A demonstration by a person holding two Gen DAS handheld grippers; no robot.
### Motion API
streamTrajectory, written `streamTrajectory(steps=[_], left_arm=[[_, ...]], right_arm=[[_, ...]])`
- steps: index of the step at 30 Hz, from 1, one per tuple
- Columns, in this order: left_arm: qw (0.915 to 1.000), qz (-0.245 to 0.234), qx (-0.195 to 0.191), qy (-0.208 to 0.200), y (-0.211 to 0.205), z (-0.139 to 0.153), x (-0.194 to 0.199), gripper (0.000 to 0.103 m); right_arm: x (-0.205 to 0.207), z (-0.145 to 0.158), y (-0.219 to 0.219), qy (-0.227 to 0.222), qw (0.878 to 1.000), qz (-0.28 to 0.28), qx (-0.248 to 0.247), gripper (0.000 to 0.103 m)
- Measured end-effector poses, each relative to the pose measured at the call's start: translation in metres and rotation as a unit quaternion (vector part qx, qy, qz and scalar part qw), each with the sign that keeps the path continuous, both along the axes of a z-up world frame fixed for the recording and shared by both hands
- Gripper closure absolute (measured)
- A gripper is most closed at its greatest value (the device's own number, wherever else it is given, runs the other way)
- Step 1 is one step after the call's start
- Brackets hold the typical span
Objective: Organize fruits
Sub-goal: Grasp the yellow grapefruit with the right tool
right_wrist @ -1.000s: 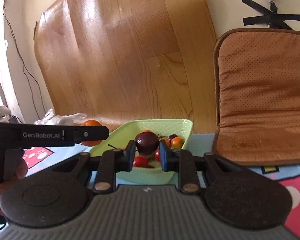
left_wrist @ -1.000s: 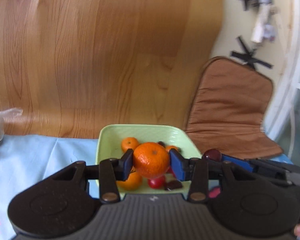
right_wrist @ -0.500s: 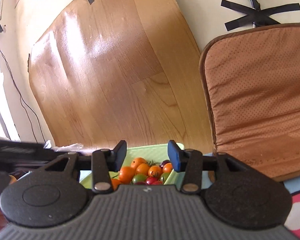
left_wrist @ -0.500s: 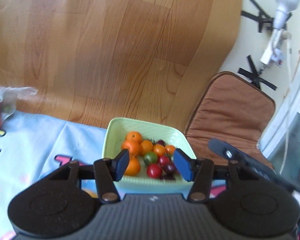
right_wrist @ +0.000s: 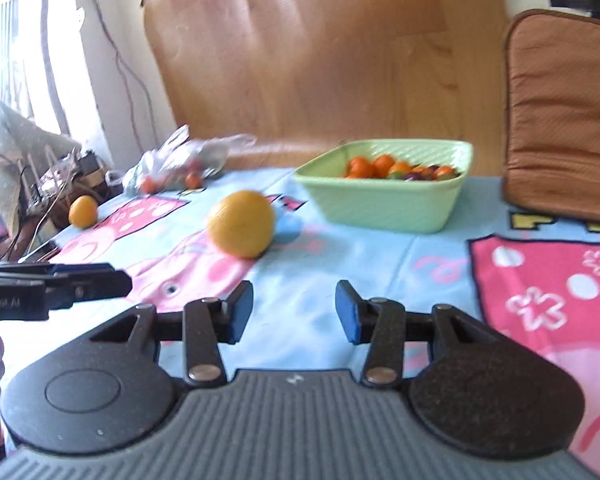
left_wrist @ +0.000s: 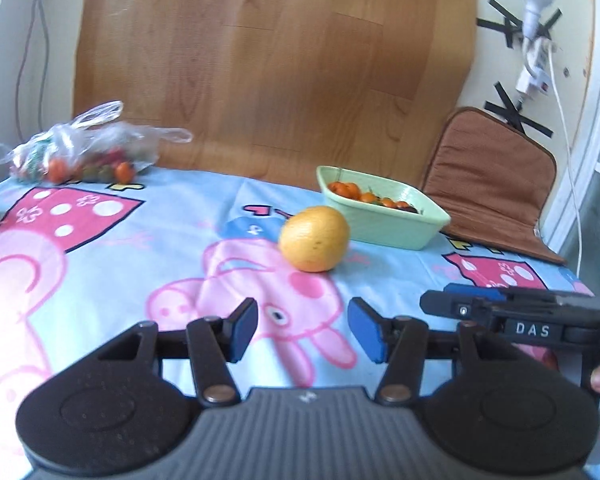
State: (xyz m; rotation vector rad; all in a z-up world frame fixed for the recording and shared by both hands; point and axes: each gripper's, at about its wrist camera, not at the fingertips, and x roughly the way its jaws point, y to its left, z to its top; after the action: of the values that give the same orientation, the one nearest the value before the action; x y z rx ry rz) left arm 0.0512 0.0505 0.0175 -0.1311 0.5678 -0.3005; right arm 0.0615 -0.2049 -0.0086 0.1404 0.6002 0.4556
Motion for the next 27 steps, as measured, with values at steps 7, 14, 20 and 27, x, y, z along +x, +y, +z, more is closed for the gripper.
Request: streamTrajectory(steps=[7, 14, 20, 27], left_arm=[[0.9974, 0.028, -0.066, 0.003, 0.059, 0.003, 0.005, 0.052], [0.9932, 0.060, -0.099, 0.013, 0.094, -0.007, 0.003, 0.052], [0.9912, 0.053, -0.120, 0.019, 0.101, -0.006, 0.004, 0.052], [0.9891, -0.027, -0.143, 0.025, 0.059, -0.002, 0.010, 0.052]], right_arm=[[0.044, 0.013, 0.025, 0.010, 0.998, -0.019, 0.051, 0.025], [0.109, -0.018, 0.063, 0.088, 0.994, -0.008, 0.070, 0.037], [0.072, 0.017, 0.081, 0.010, 0.994, 0.068, -0.089, 0.038], [-0.023, 0.026, 0.103, -0.128, 0.880, 0.229, -0.397, 0.037]])
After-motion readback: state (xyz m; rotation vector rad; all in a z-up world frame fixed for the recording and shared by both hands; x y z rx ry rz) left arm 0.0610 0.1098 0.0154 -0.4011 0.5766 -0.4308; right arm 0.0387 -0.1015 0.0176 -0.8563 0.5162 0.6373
